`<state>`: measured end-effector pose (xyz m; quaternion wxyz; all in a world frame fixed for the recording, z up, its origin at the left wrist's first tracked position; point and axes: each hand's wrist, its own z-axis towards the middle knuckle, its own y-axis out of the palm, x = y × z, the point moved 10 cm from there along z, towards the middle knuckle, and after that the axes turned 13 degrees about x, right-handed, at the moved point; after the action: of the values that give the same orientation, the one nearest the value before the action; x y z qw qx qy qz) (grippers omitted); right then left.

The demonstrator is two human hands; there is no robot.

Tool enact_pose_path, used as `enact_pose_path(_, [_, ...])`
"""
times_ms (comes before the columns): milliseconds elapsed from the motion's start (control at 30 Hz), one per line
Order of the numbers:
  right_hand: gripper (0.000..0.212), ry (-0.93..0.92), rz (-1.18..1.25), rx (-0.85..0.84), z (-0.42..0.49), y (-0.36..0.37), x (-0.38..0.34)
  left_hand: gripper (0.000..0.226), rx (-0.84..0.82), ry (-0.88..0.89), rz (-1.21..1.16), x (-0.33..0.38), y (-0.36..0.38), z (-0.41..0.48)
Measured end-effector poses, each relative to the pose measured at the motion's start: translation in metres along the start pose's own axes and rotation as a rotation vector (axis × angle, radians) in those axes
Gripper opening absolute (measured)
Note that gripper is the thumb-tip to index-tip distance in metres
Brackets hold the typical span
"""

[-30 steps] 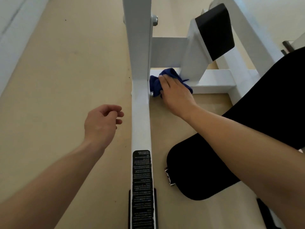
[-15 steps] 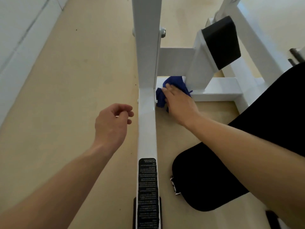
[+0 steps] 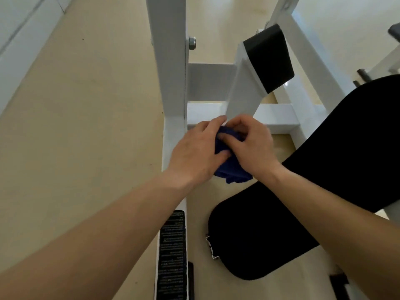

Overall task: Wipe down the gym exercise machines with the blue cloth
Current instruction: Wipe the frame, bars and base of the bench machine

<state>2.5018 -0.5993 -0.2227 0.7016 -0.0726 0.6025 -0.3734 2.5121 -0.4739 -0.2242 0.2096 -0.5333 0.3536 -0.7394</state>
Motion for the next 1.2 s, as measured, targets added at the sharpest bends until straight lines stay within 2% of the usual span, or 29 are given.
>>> enact_pose_path(100, [0.011, 0.075, 0.046, 0.027, -0.003, -0.009, 0.02, 0.027, 0.029, -0.029, -0.023, 0.001, 0.012, 0.017])
enact_pose_path(167, [0.016, 0.107, 0.008, -0.038, -0.009, -0.006, 0.04, 0.021, 0.084, -0.166, -0.071, -0.011, 0.015, 0.026])
enact_pose_path(233, [0.027, 0.075, -0.115, -0.149, -0.011, 0.004, 0.054, 0.023, 0.141, -0.332, -0.154, -0.026, 0.019, 0.032])
enact_pose_path(267, [0.026, 0.079, -0.166, -0.163, -0.008, 0.007, 0.06, 0.024, 0.155, -0.394, -0.19, -0.033, 0.024, 0.033])
enact_pose_path(367, [0.009, 0.206, -0.202, -0.005, 0.013, 0.002, 0.074, 0.026, 0.201, -0.512, -0.252, -0.047, 0.036, 0.032])
enact_pose_path(433, [0.007, 0.346, -0.221, 0.119, 0.02, 0.003, 0.086, 0.028, 0.236, -0.567, -0.242, -0.053, 0.04, 0.029])
enact_pose_path(533, [0.023, 0.522, -0.233, 0.183, 0.019, 0.014, 0.101, 0.029, 0.265, -0.693, -0.22, -0.063, 0.049, 0.022])
enact_pose_path(633, [0.042, 0.58, -0.299, 0.102, 0.021, 0.02, 0.108, 0.03, 0.264, -0.783, -0.239, -0.067, 0.062, 0.017])
enact_pose_path(733, [0.046, 0.678, -0.217, 0.019, 0.016, 0.025, 0.12, 0.037, 0.274, -0.86, -0.292, -0.066, 0.073, 0.014])
enact_pose_path(933, [0.031, 0.808, 0.185, 0.149, 0.005, 0.043, 0.118, 0.038, 0.315, -0.98, -0.318, -0.079, 0.08, 0.014])
enact_pose_path(1133, [0.023, 0.752, 0.193, 0.153, 0.008, 0.045, 0.124, 0.05, 0.241, -1.147, -0.411, -0.086, 0.101, -0.009])
enact_pose_path(1200, [0.024, 0.71, 0.127, 0.132, 0.011, 0.048, 0.119, 0.046, 0.302, -1.172, -0.45, -0.088, 0.098, -0.011])
